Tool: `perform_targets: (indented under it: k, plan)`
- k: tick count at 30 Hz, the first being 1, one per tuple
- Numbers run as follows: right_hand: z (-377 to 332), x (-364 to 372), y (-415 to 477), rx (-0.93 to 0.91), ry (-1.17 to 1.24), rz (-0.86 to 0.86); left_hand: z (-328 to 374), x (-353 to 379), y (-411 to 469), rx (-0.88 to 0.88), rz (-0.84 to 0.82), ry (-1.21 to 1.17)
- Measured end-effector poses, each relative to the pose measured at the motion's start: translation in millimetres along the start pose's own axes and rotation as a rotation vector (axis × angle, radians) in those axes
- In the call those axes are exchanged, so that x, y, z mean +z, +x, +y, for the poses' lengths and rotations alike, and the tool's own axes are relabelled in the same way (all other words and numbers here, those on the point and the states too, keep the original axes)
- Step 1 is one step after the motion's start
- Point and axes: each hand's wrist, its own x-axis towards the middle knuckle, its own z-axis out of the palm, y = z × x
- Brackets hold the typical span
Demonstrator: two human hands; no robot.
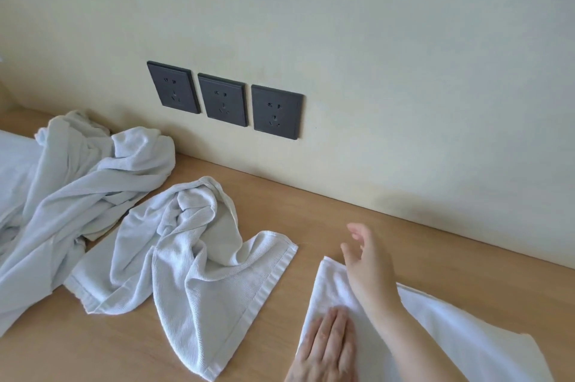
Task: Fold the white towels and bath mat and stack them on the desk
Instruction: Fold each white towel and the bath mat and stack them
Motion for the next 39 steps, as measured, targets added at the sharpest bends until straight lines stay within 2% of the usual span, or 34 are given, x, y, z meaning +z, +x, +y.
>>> perform_targets:
  k: [1,3,4,5,7,10,12,13,15,17,23,27,30,33,36,39]
  plan:
    - [3,-5,-13,-0.101,-0.056,0.079,7,-4,1,-0.062,-0.133,-0.099]
    - [10,-13,-52,-0.291,-0.120,0.129,19,-21,2,-0.162,-0.225,-0.324]
    - [16,-15,-72,-0.372,-0.151,0.119,24,-23,3,-0.195,-0.210,-0.419]
    - [27,-16,-89,-0.442,-0.187,0.097,26,-24,7,-0.242,-0.109,-0.436]
    - [53,-19,-114,-0.482,-0.284,0.024,19,-29,10,-0.307,-0.004,-0.478]
    - [79,-35,-119,-0.388,-0.406,-0.044,16,-30,8,-0.345,0.097,-0.560]
    - [94,-47,-117,-0.359,-0.477,-0.039,10,-32,15,-0.309,0.128,-0.560]
    - [101,-52,-116,-0.353,-0.507,-0.064,9,-32,19,-0.289,0.092,-0.524]
    - [111,-69,-114,-0.367,-0.564,-0.127,6,-33,26,-0.307,-0.112,-0.520]
    - [124,-88,-107,-0.349,-0.637,-0.143,4,-28,28,-0.314,-0.234,-0.506]
    - [168,-145,-89,-0.031,-0.718,-0.145,1,-29,31,-0.322,-0.281,-0.456]
    - [180,-161,-75,0.076,-0.604,-0.047,1,-31,34,-0.321,-0.297,-0.446]
    - [181,-186,-68,0.277,-0.561,0.074,2,-31,32,-0.322,-0.295,-0.420]
    - [171,-206,-63,0.465,-0.456,0.009,5,-29,30,-0.296,-0.291,-0.385]
    - [163,-210,-66,0.431,-0.258,0.061,10,-33,32,-0.316,-0.223,-0.373]
    - [146,-204,-85,0.274,-0.170,0.225,27,-46,56,-0.156,-0.153,-0.356]
